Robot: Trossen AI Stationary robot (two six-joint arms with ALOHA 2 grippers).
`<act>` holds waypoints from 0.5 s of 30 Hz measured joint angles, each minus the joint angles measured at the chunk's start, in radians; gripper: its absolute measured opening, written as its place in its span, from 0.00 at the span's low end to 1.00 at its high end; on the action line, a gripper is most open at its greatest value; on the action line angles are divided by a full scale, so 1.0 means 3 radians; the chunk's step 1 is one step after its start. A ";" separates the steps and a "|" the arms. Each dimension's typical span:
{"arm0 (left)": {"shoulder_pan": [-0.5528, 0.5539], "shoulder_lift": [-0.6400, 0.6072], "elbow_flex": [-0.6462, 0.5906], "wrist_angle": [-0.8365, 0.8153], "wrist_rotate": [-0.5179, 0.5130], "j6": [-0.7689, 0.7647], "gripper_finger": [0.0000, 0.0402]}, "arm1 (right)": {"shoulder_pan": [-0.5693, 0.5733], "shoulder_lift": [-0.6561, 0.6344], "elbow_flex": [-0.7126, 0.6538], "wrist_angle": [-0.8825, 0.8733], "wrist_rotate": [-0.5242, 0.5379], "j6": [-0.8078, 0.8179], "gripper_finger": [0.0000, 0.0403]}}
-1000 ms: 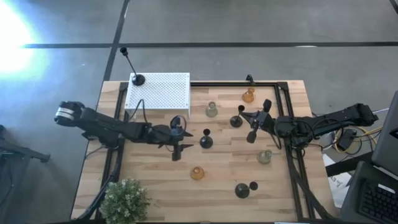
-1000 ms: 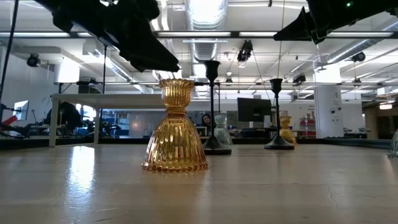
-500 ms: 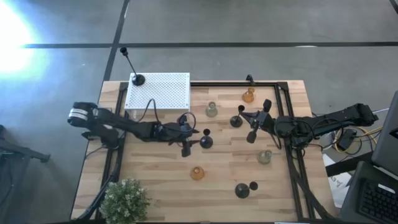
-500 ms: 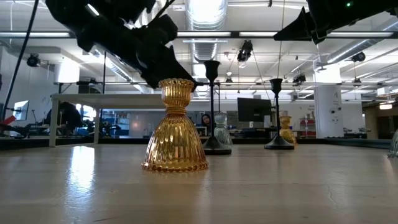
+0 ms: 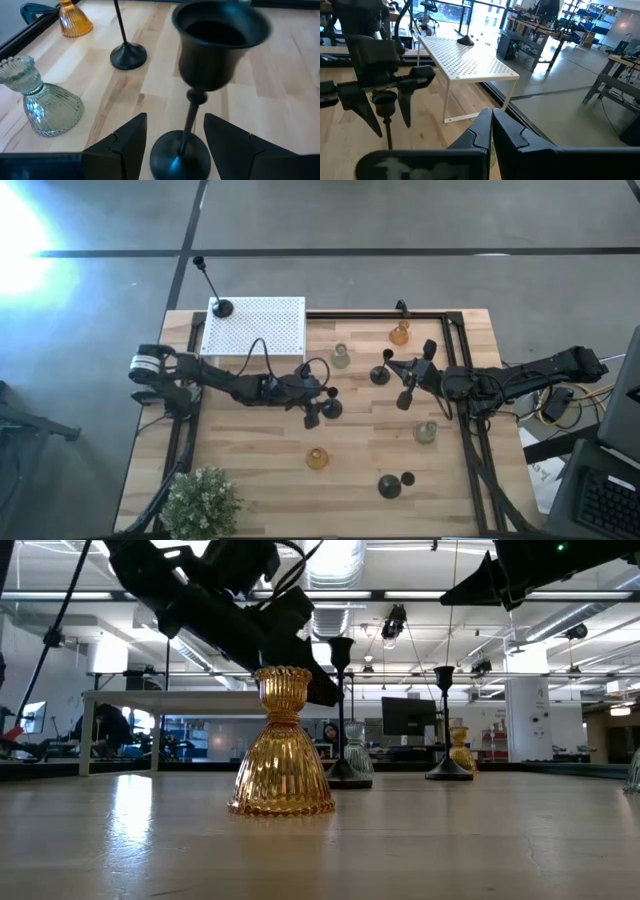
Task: Pick & Place candle stick holders
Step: Move the bottom small black candle holder to the middle left of the table
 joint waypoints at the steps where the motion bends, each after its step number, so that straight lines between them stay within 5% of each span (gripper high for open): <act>1: 0.0007 0.0023 0.0009 0.0017 0.0009 -0.0001 0.50 | 0.0000 0.0000 0.0000 0.0000 0.0000 0.0000 0.02; 11: 0.0045 0.0084 0.0032 0.0138 0.0154 -0.0088 0.49 | 0.0000 0.0001 0.0000 -0.0001 0.0000 -0.0001 0.02; 15: 0.0053 0.0084 0.0032 0.0148 0.0156 -0.0088 0.39 | 0.0000 0.0001 0.0000 -0.0001 0.0000 0.0000 0.02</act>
